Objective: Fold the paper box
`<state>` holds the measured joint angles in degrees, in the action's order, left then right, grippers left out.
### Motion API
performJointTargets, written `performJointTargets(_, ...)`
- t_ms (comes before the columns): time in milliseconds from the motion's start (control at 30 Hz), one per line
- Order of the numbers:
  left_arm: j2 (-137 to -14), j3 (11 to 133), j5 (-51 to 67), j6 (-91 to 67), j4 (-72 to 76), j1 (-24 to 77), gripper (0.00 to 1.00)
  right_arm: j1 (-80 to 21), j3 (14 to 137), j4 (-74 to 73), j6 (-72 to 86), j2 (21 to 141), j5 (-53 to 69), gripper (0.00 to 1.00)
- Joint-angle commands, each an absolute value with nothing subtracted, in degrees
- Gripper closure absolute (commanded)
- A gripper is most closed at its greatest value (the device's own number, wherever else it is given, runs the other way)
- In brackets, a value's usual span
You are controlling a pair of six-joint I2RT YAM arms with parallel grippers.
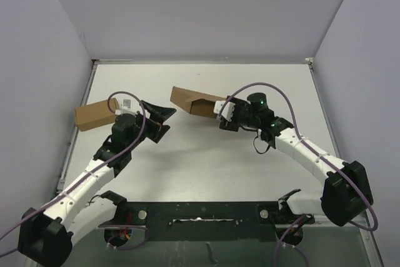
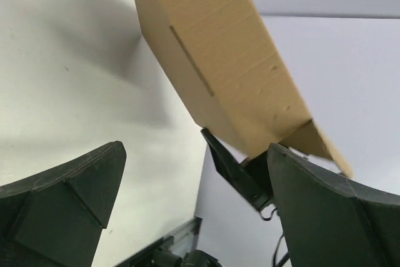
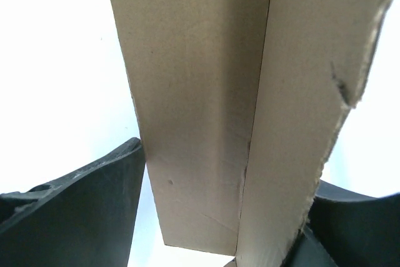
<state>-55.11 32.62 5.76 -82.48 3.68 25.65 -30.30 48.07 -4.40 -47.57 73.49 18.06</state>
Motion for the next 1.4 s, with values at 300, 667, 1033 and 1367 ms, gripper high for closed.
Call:
performJointTargets(300,-46.0,28.2,4.9,-53.2,14.8,25.2,0.02,-13.0,64.2,-14.6,-18.8,74.0,44.8,0.54)
performJointTargets(667,-47.6,17.3,11.6,-47.7,36.4,25.1,0.02,-4.2,68.7,-20.7,-1.4,79.3,60.4,0.54)
performJointTargets(1033,-53.6,15.3,15.5,-48.3,43.3,25.0,0.02,-1.3,64.0,-15.0,10.8,84.9,70.5,0.53)
performJointTargets(1367,-58.3,18.6,19.0,-50.1,39.1,25.0,0.05,-1.2,56.8,-2.9,21.5,92.5,74.9,0.52)
